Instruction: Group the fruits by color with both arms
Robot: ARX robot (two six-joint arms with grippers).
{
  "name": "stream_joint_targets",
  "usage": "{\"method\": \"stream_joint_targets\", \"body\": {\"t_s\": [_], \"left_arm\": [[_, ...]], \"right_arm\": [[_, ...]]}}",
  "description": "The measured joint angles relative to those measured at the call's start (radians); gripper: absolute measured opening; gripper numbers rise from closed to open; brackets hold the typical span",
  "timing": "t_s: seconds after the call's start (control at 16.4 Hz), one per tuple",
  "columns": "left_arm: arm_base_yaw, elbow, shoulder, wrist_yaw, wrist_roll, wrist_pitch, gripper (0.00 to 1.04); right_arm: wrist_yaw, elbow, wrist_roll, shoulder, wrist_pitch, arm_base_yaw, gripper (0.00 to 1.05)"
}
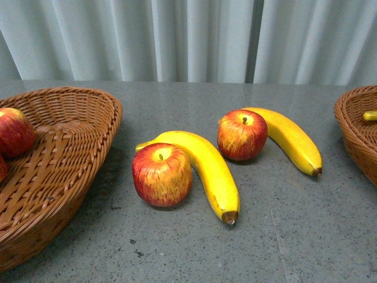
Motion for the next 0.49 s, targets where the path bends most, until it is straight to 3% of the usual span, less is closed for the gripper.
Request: {"method": "stream_joint_targets", "body": {"t_s": [0.49], "left_arm": [[0.000, 0.000, 0.000, 0.000, 0.000, 0.000, 0.98]], "right_arm": [[0.000, 0.000, 0.000, 0.000, 0.000, 0.000, 0.98]]}}
